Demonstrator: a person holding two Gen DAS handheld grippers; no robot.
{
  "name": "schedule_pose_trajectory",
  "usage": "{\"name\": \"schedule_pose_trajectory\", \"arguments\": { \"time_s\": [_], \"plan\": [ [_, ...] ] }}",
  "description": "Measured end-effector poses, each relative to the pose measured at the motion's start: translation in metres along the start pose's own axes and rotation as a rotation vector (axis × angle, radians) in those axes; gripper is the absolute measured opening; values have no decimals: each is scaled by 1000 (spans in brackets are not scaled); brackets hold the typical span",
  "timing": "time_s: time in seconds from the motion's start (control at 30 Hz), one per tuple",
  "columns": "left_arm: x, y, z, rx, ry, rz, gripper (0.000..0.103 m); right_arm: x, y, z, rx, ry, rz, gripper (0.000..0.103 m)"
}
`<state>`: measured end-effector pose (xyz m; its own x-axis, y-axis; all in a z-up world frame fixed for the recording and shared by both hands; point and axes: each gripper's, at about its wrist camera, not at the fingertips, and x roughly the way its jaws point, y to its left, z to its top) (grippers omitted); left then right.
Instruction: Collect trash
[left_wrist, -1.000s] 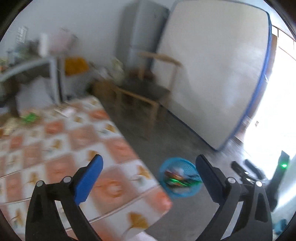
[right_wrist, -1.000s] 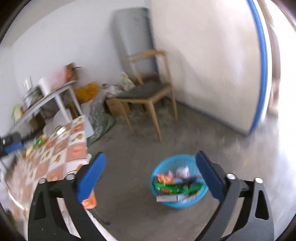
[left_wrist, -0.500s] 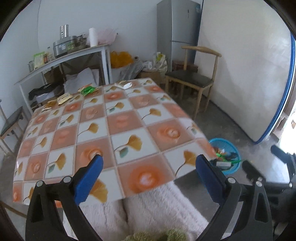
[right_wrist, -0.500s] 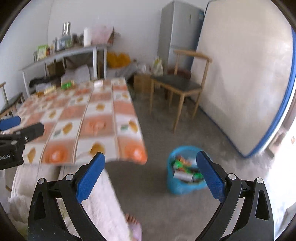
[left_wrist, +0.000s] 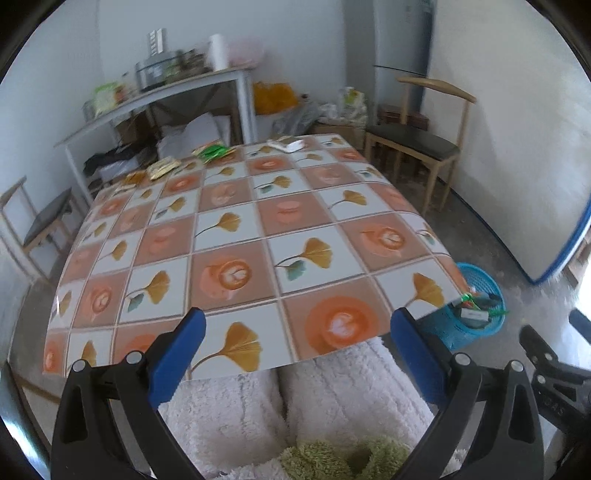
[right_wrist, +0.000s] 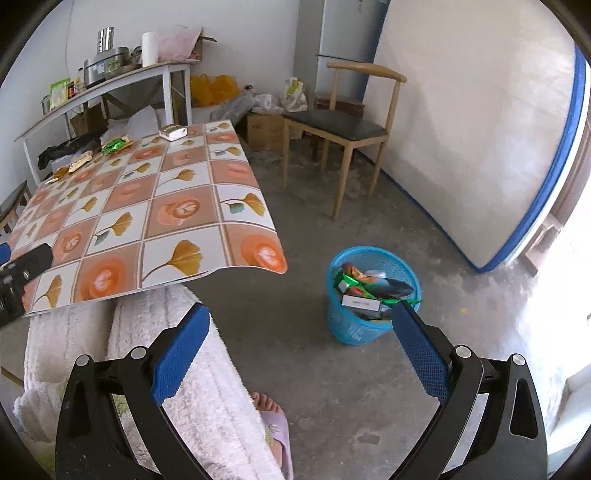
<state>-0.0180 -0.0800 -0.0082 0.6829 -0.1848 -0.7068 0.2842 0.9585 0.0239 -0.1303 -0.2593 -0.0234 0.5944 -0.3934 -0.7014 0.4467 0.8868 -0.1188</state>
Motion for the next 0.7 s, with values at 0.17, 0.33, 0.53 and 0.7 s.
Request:
{"name": "schedule_pose_trajectory", "arguments": {
  "time_s": [0.17, 0.33, 0.53, 0.7],
  "plan": [
    [5, 12, 1, -56, 30, 16, 98, -1, -1, 1, 1, -2, -3, 95],
    [6, 19, 2, -92, 36, 28, 98, 0, 0, 1, -9, -6, -8, 95],
    [6, 19, 3, -94, 39, 19, 98, 0, 2, 0, -7, -6, -10, 95],
    [7, 13, 6, -102, 38, 5, 98, 0, 1, 0, -6, -8, -11, 95]
  ]
}}
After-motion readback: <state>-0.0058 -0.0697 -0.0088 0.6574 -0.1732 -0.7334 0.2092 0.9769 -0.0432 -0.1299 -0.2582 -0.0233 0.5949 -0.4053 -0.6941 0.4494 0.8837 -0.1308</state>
